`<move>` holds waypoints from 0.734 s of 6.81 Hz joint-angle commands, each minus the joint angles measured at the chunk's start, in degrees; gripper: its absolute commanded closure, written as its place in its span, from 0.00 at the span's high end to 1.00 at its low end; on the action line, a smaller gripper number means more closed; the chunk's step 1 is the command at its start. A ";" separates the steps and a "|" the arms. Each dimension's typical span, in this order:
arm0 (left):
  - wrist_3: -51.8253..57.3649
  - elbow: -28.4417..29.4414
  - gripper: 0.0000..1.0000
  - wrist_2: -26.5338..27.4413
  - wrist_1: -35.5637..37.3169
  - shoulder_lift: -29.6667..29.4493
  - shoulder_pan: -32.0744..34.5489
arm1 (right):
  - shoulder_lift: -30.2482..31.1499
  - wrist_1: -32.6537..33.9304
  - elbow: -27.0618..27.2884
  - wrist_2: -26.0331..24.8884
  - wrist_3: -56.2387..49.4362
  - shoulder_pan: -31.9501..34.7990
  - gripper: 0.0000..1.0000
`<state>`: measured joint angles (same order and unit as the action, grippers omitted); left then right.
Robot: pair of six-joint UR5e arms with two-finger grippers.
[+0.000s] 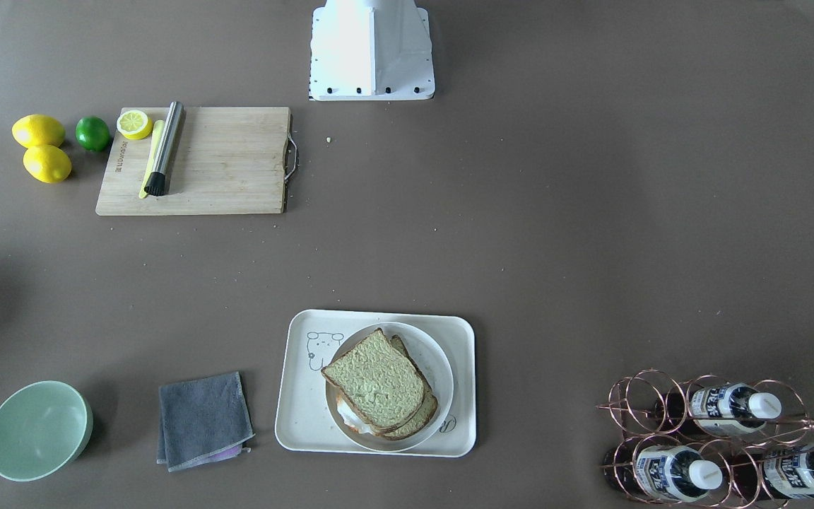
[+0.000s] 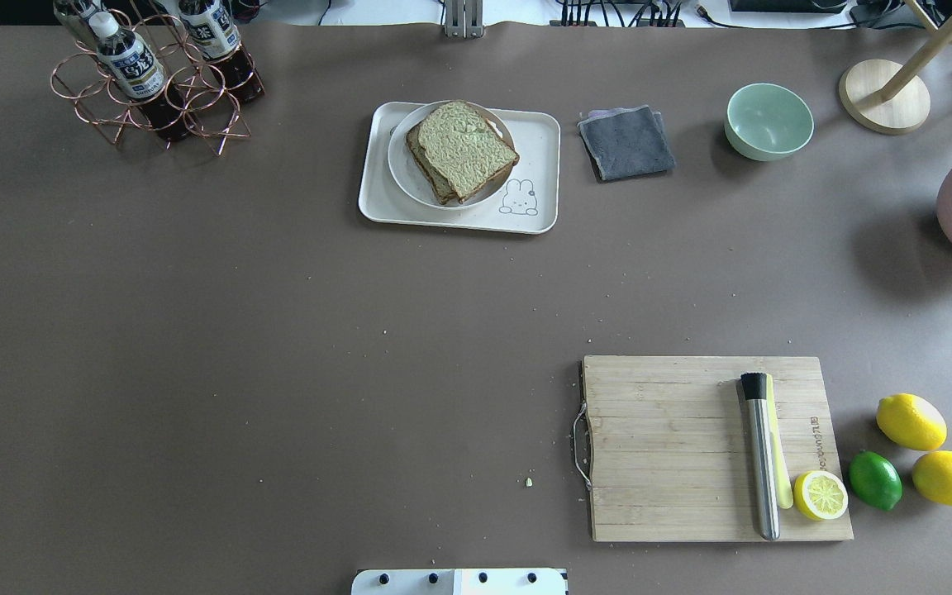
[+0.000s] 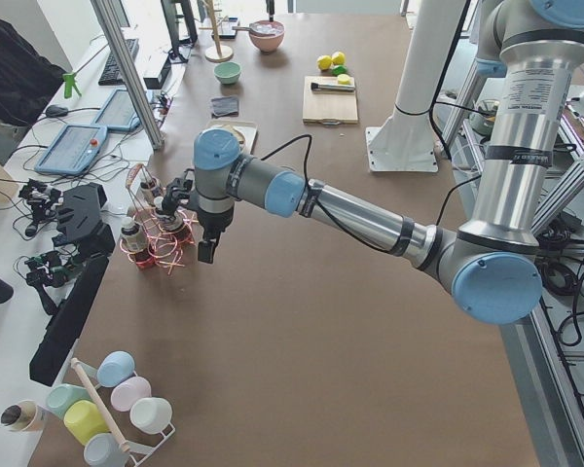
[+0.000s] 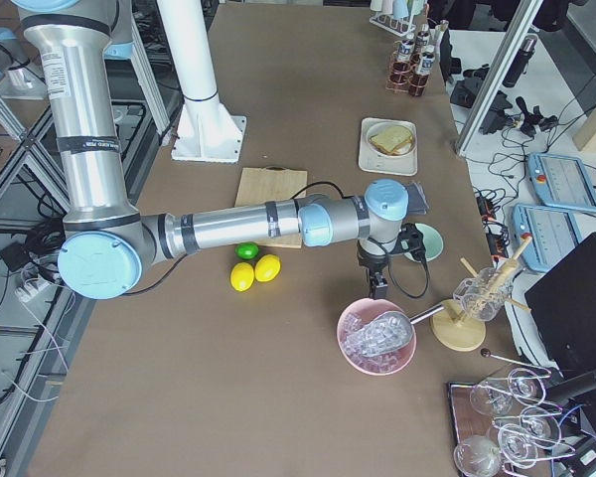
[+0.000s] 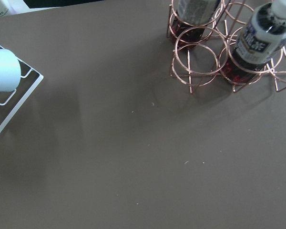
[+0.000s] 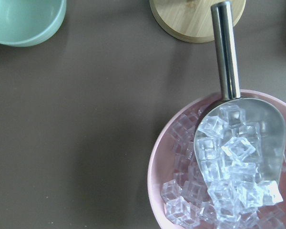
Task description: Make sandwich and place on tray
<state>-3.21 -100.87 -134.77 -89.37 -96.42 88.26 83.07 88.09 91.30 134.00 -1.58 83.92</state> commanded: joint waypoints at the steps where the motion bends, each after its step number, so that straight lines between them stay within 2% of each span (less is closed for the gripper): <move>1: 6.80 1.30 0.97 -1.99 0.43 5.25 3.05 | 2.17 0.24 -1.48 4.05 -5.62 5.45 0.99; 2: 6.98 1.47 0.97 -3.91 0.08 7.28 3.32 | 3.75 -0.11 -1.30 4.51 -6.58 6.69 0.99; 5: 6.81 1.56 0.97 -3.84 -3.60 12.90 3.93 | 7.11 -0.20 1.24 4.34 -6.07 6.79 0.99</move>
<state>3.63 -99.02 -138.50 -90.88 -86.12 91.71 89.23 87.92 91.56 138.43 -8.12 90.68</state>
